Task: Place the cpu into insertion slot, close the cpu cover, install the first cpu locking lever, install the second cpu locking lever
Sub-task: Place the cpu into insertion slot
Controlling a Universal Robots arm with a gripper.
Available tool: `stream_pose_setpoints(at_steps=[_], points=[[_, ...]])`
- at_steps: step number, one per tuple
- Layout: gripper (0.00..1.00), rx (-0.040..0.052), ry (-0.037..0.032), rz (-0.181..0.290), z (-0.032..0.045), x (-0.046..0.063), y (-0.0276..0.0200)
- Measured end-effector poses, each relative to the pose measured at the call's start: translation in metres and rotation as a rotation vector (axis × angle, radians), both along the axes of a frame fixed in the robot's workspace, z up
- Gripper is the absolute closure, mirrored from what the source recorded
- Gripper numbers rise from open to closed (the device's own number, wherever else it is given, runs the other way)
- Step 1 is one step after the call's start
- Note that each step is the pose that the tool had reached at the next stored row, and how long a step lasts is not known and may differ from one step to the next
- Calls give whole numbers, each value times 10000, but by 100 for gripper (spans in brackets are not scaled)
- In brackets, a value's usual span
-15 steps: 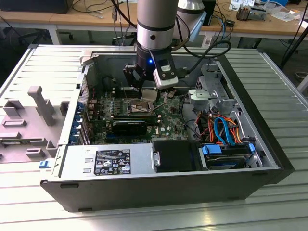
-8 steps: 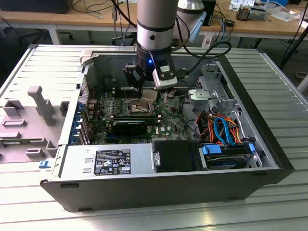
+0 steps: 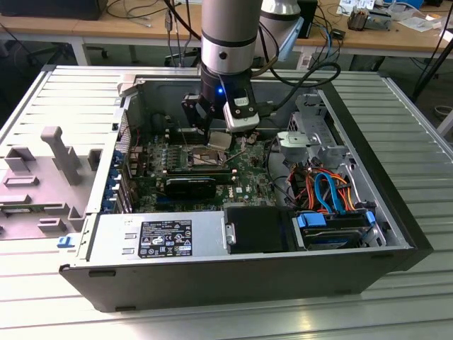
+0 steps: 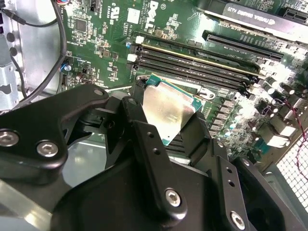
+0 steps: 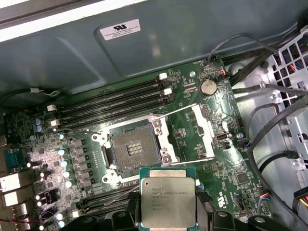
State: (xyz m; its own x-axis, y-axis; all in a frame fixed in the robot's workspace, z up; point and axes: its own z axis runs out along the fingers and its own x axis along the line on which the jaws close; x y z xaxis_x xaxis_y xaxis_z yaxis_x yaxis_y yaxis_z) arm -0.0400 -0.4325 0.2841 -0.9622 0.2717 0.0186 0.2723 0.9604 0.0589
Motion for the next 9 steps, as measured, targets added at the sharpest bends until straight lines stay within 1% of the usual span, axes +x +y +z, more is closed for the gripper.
stream_pose_setpoints(at_steps=[9], points=[[45, -4, 0, -196, -5, 0, 0]])
